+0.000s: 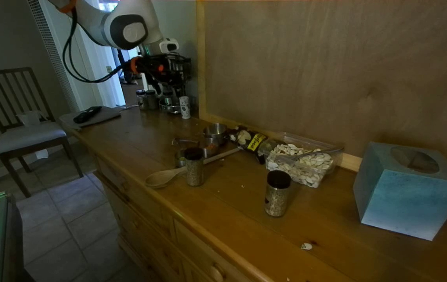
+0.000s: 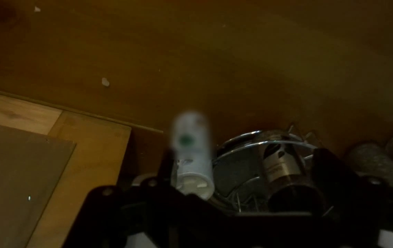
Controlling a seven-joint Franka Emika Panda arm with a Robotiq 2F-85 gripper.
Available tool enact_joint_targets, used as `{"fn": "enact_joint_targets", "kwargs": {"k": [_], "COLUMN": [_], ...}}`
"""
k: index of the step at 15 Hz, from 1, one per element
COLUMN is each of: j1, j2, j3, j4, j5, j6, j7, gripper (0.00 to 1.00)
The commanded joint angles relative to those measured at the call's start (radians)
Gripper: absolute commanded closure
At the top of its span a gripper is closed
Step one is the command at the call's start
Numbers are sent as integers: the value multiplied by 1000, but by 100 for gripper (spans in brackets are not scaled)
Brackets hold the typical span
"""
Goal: Move the white bottle to the right side of the spice rack
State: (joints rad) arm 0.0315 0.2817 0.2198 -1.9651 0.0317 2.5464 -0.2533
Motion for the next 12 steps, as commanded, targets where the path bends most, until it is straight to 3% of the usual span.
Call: {"fn": "enact_joint_targets", "kwargs": {"k": [1,4,6,10,12], "j1": [12,40,54,82,101], "j2": [-191,-342,-446,-638,-745], "j3": [1,-20,-29,-29,-31], "j4": [-175,-269,-335,-475,-580], "j5": [55,56,82,33,43], "j6": [-71,-182,-182,-156,-69], "j7": [-25,59,124,229,231], "gripper": [0,0,0,0,0]}}
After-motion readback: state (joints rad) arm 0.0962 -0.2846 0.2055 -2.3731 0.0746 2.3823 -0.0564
